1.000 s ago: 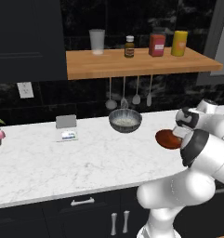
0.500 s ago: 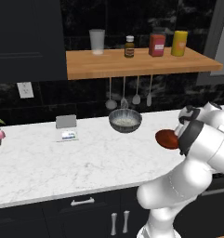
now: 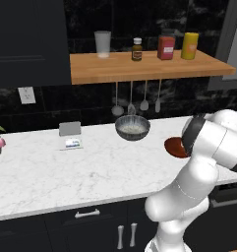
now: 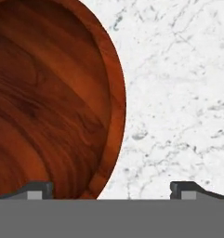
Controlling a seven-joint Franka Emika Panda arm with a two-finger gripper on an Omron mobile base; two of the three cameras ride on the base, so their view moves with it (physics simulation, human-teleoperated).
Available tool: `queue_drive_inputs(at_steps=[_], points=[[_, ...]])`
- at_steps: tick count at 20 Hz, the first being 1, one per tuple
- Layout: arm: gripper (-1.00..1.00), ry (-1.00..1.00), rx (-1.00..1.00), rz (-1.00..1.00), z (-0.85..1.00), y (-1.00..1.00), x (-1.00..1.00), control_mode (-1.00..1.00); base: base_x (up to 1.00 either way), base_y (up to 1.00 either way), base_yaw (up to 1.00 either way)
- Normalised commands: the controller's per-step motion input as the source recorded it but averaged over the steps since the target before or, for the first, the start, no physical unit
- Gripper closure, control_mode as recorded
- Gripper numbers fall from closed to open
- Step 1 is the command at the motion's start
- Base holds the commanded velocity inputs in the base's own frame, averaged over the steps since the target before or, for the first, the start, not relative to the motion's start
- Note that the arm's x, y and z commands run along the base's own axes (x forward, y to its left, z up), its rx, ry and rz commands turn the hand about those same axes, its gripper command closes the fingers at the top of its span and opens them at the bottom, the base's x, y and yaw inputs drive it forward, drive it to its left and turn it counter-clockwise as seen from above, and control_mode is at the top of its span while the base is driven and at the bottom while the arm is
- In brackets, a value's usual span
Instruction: Pick up the bowls on the counter and stack them on top of one another in the open cabinet. Place the smaller bowl on top of the larger bowl.
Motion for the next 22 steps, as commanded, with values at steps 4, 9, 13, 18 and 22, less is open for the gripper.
queue_drive_inputs(at_steps=[4, 9, 13, 18, 22], points=[[-1.0, 0.0, 0.07, 0.0, -0.25, 0.0, 0.2, -1.0, 0.0, 0.0, 0.0], [1.0, 0.0, 0.05, 0.0, -0.08, 0.0, 0.23, -1.0, 0.0, 0.0, 0.0], [1.0, 0.0, 0.0, 0.0, 0.0, 0.0, 0.02, -1.0, 0.0, 0.0, 0.0], [1.0, 0.0, 0.0, 0.0, 0.02, 0.0, 0.0, -1.0, 0.0, 0.0, 0.0], [1.0, -0.06, 0.0, 0.0, 0.26, 0.01, 0.0, -1.0, 0.0, 0.0, 0.0]])
